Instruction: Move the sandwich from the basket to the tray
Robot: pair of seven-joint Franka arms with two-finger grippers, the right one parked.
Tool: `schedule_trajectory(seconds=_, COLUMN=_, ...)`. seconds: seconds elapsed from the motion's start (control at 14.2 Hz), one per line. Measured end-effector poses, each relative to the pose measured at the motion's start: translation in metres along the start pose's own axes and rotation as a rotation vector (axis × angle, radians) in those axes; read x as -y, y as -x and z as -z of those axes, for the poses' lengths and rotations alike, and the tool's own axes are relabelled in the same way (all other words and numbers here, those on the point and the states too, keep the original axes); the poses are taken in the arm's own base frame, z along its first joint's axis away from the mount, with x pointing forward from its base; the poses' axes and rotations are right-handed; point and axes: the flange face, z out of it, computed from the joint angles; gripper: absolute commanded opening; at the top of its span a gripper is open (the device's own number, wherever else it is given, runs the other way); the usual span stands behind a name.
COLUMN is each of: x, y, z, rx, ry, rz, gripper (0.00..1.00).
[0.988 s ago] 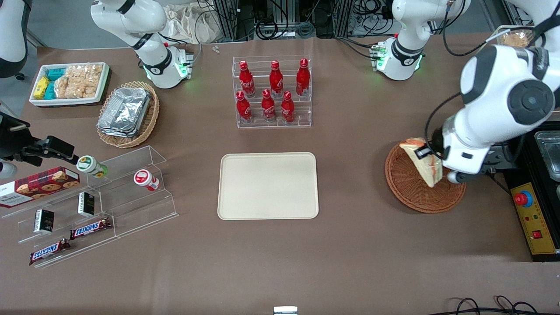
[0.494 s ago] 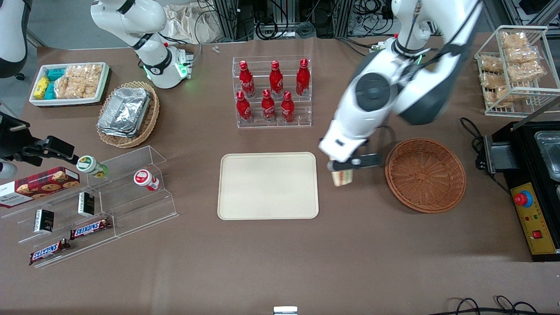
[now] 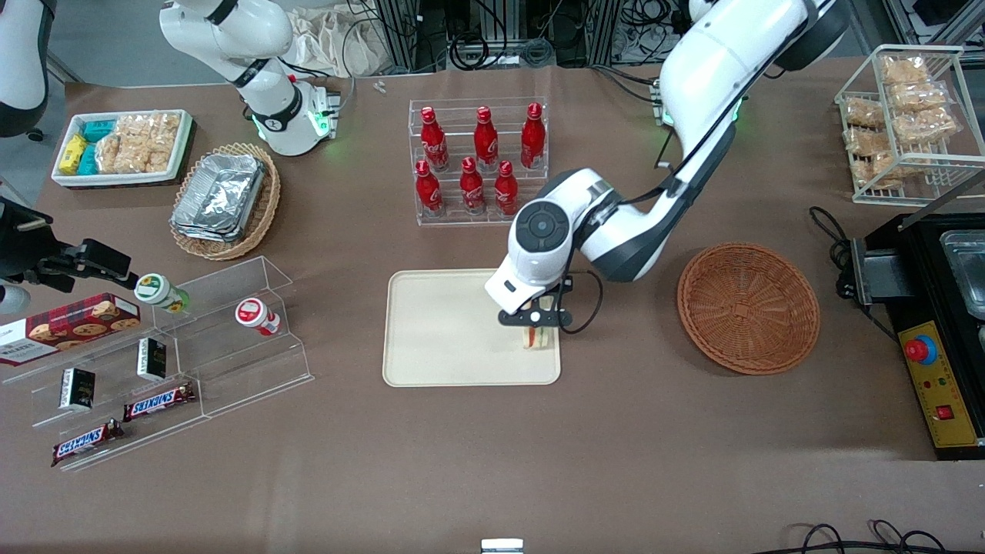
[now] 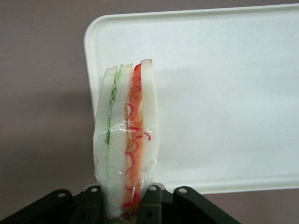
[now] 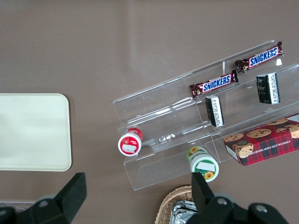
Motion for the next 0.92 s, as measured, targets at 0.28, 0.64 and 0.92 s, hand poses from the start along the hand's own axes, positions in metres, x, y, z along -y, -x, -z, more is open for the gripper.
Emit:
schedule_trajectory(seconds=0.28, x=-0.005, y=-0.008, z=-0.041, rx=-0.026, ry=0.004, rz=-0.031, gripper=0.26)
schedule_trajectory(seconds=0.64, x=-0.005, y=-0.015, z=-0.046, rx=-0.048, ry=-0.003, rz=-0.042, gripper=1.00)
schedule_trajectory(seconds=0.92, x=-0.004, y=-0.027, z=-0.019, rx=-0.105, ry=0.008, rz=-0.007, gripper=1.00)
